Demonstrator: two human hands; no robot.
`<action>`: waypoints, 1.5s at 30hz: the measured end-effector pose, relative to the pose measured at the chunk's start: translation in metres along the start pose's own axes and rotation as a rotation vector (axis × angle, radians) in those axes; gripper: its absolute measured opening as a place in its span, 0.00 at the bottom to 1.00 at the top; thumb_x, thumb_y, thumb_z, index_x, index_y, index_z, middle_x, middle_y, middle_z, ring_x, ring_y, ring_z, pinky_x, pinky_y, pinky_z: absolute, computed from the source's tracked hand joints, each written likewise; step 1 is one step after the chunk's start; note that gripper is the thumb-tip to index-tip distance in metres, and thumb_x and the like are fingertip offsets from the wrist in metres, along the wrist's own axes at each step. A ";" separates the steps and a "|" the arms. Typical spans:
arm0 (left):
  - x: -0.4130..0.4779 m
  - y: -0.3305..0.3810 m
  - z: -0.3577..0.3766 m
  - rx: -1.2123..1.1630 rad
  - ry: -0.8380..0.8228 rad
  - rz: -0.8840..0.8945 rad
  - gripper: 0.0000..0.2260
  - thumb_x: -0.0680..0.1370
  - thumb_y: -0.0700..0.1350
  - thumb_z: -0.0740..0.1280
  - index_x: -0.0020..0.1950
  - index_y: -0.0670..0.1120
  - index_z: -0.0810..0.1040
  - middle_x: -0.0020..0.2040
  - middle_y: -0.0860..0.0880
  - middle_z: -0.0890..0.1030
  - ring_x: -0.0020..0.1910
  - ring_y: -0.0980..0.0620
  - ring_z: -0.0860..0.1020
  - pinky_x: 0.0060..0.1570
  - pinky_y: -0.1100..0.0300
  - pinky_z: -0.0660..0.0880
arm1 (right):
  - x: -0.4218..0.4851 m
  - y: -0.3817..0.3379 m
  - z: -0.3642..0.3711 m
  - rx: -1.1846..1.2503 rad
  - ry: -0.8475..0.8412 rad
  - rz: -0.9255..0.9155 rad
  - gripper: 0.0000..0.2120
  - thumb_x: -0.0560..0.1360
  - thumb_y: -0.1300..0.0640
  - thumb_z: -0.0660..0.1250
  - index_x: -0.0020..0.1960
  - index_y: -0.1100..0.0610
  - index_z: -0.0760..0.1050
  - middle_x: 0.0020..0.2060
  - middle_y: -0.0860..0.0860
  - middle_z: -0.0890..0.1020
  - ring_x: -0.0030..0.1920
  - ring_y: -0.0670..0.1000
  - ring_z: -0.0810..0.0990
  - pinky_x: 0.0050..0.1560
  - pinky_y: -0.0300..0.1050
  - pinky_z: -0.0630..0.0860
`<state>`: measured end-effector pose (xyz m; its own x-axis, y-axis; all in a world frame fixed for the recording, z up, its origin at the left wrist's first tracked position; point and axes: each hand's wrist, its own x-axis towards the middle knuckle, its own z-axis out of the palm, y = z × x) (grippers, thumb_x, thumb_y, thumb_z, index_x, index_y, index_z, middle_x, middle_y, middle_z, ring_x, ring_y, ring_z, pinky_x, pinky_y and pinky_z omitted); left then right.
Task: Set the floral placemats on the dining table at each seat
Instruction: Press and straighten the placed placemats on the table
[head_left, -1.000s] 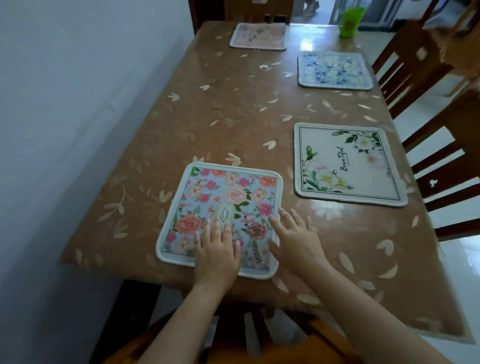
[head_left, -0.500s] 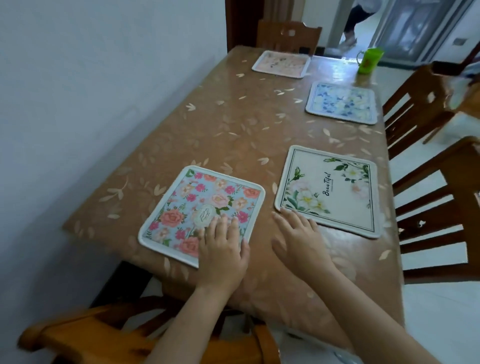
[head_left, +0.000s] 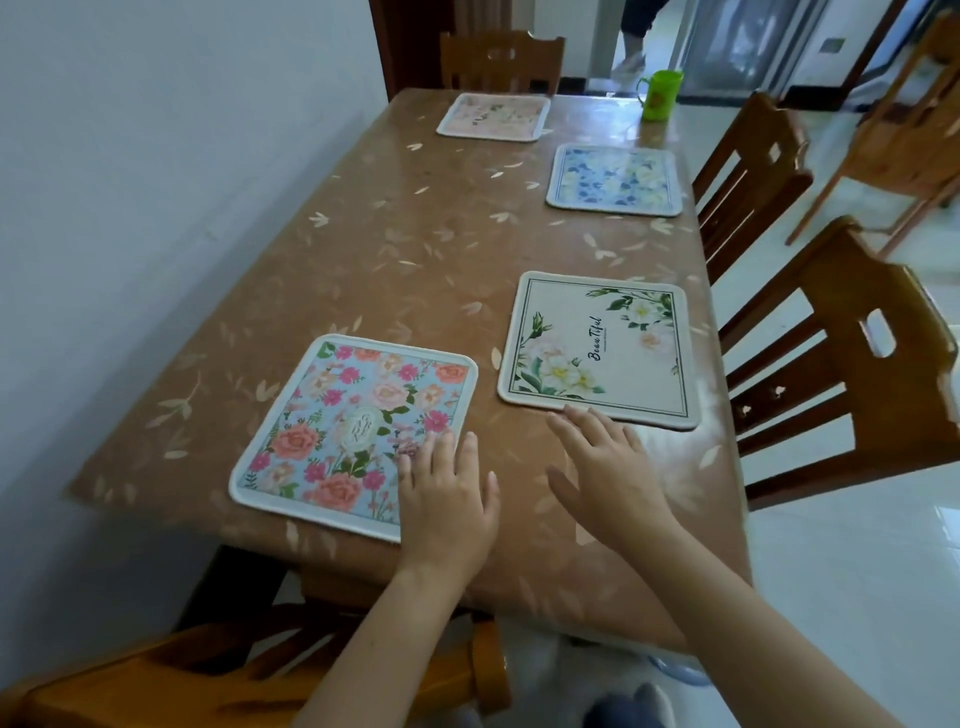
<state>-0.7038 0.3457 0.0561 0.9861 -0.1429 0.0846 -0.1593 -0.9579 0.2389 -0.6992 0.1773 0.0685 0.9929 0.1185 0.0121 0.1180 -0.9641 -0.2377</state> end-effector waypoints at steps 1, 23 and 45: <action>-0.001 0.008 0.001 0.007 -0.004 -0.008 0.23 0.78 0.53 0.54 0.71 0.45 0.61 0.71 0.43 0.65 0.71 0.45 0.59 0.69 0.45 0.54 | -0.001 0.008 -0.004 0.008 0.008 -0.001 0.25 0.75 0.49 0.59 0.70 0.52 0.58 0.71 0.52 0.64 0.71 0.53 0.58 0.69 0.56 0.57; 0.006 0.273 0.041 -0.036 0.068 -0.101 0.21 0.78 0.50 0.57 0.69 0.44 0.63 0.70 0.43 0.67 0.69 0.45 0.61 0.68 0.44 0.54 | -0.060 0.250 -0.108 0.009 0.061 -0.126 0.23 0.76 0.49 0.59 0.70 0.50 0.60 0.70 0.52 0.66 0.71 0.56 0.59 0.70 0.61 0.53; 0.036 0.546 0.100 -0.045 0.155 -0.083 0.19 0.76 0.50 0.61 0.65 0.44 0.70 0.64 0.41 0.74 0.64 0.41 0.70 0.63 0.43 0.64 | -0.085 0.495 -0.188 0.061 0.109 -0.166 0.23 0.75 0.48 0.59 0.68 0.52 0.62 0.68 0.53 0.69 0.69 0.58 0.63 0.69 0.63 0.60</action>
<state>-0.7511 -0.2071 0.0930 0.9775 -0.0205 0.2097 -0.0830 -0.9523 0.2938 -0.7220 -0.3546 0.1319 0.9560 0.2453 0.1606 0.2826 -0.9167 -0.2824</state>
